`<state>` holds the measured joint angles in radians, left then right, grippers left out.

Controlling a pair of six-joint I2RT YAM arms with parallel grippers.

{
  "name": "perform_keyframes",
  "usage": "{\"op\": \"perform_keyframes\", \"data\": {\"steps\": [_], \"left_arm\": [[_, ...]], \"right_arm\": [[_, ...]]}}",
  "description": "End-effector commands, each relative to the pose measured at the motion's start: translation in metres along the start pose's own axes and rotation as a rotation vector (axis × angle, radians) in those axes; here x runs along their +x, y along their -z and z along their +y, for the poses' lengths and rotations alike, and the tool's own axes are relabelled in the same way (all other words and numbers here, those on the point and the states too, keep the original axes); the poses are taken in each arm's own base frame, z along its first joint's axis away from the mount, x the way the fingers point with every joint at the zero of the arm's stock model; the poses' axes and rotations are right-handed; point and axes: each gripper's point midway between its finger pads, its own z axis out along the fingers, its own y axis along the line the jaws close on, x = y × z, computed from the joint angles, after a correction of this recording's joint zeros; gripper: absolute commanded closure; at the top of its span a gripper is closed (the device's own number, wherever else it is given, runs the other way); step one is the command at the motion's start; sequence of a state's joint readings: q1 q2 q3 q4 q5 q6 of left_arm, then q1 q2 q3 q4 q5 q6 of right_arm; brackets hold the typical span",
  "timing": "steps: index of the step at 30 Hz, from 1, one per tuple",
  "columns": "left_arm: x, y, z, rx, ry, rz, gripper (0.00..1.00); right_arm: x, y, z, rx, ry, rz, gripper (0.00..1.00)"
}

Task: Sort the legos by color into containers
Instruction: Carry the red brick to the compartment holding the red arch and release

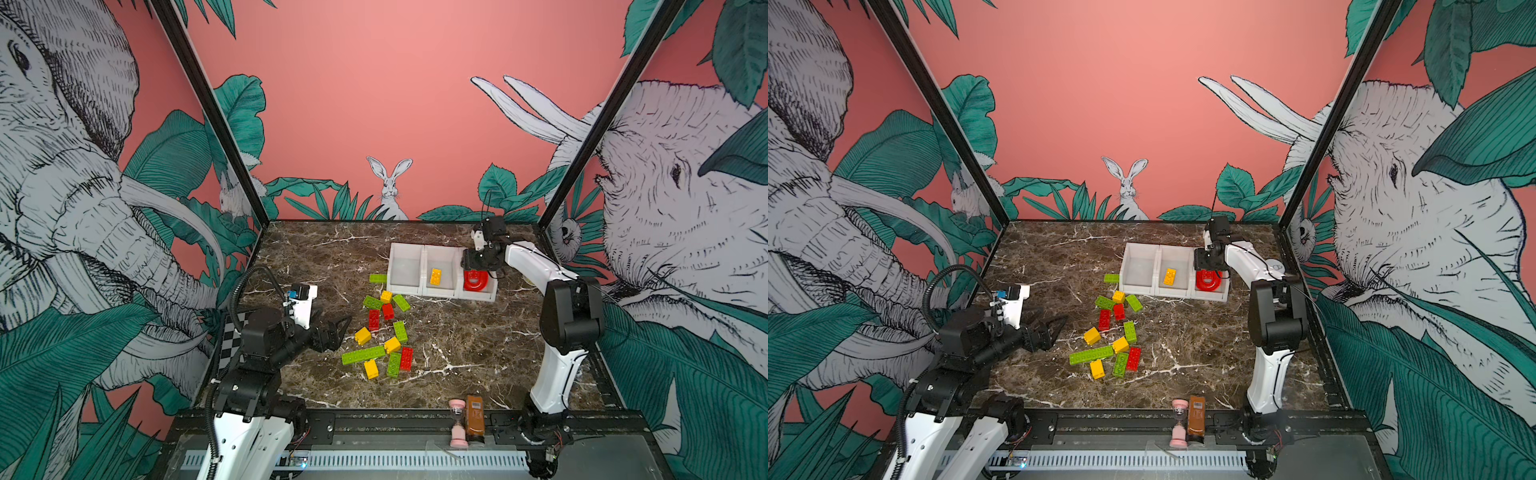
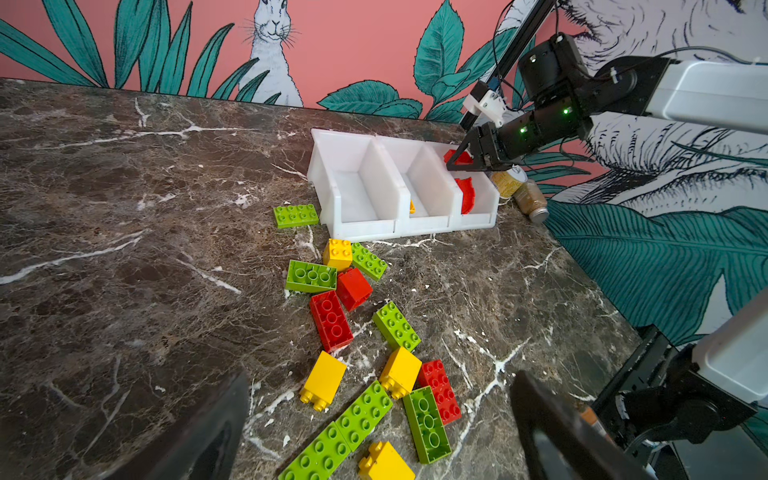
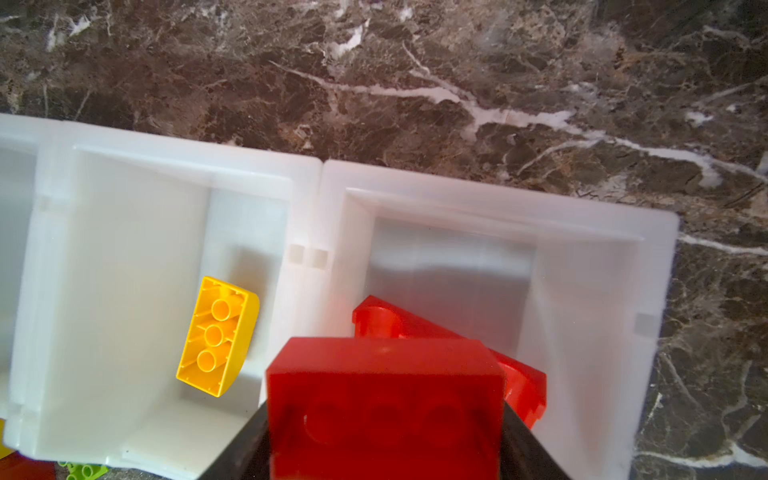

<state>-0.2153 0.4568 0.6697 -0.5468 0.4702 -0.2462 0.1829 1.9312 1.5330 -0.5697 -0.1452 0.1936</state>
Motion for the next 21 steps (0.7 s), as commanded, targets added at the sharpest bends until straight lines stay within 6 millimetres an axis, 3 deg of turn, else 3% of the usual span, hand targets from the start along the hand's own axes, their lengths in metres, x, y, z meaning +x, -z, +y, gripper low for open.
{"op": "perform_keyframes", "data": {"steps": [1,7,13,18,21], "left_arm": [[-0.002,0.001,0.0,-0.007,-0.012,-0.012,0.01],[-0.002,0.001,0.001,-0.01,-0.013,-0.014,0.01],[-0.001,0.001,-0.007,0.032,-0.014,-0.008,0.01],[-0.004,0.004,-0.002,-0.006,-0.026,-0.033,0.01],[-0.003,0.004,-0.002,-0.003,-0.02,-0.024,0.01]], "right_arm": [[0.0,-0.004,0.0,-0.012,-0.017,0.006,0.43],[0.001,0.005,-0.001,-0.015,-0.012,0.006,0.22],[0.0,0.056,0.006,-0.018,0.013,-0.049,0.17],[0.03,0.112,0.029,-0.066,-0.01,-0.127,0.18],[0.071,0.128,0.042,-0.07,-0.007,-0.112,0.21]]}}
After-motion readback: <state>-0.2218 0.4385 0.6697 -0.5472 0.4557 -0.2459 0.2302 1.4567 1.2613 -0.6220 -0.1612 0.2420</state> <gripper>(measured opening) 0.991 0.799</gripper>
